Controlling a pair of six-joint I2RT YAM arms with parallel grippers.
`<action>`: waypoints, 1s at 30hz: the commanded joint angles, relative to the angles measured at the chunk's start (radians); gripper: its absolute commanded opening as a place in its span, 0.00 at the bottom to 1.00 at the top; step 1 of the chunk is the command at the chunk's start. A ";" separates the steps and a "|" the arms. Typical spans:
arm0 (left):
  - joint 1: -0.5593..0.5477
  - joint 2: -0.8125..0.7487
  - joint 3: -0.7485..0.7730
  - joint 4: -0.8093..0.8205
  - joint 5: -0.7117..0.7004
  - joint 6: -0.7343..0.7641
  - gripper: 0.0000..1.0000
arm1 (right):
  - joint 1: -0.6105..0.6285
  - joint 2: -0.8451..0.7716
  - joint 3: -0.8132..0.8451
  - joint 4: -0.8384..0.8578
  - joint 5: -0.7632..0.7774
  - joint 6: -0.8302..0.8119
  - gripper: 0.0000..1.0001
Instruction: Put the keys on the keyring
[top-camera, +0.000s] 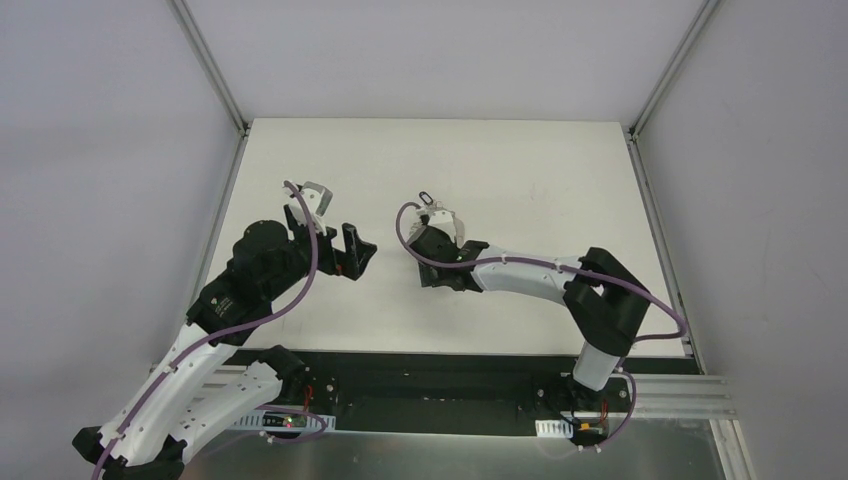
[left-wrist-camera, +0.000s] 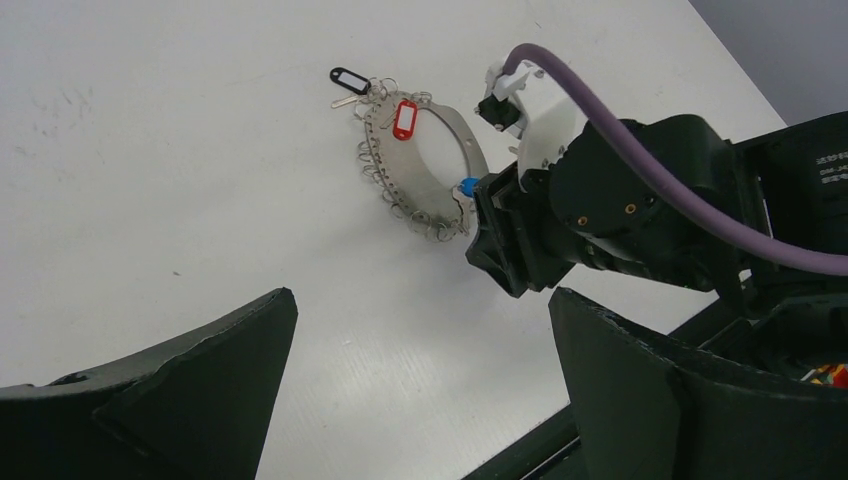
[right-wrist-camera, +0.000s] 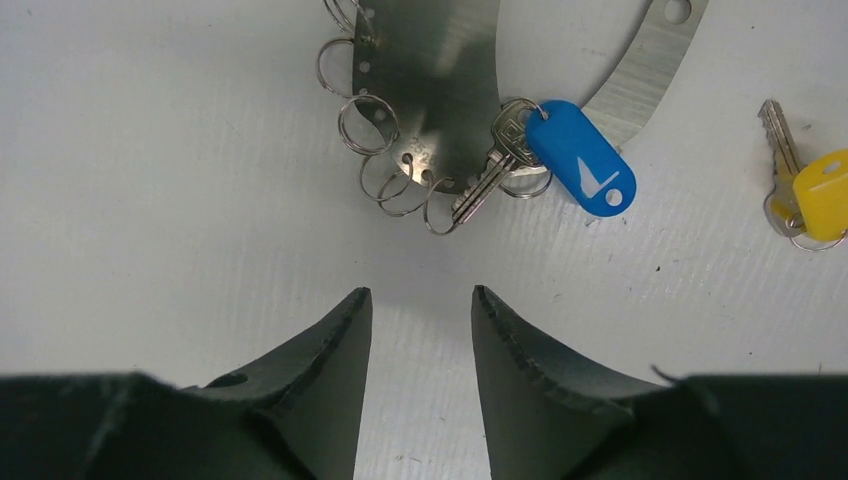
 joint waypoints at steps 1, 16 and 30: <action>0.011 0.000 -0.006 0.001 0.034 -0.008 0.99 | 0.014 0.040 -0.010 0.017 0.064 0.034 0.43; 0.013 -0.012 -0.005 0.001 0.038 -0.008 0.99 | 0.032 0.080 0.055 0.001 0.182 -0.009 0.39; 0.013 -0.004 -0.006 0.001 0.045 -0.006 0.99 | 0.042 0.148 0.126 -0.033 0.212 -0.096 0.35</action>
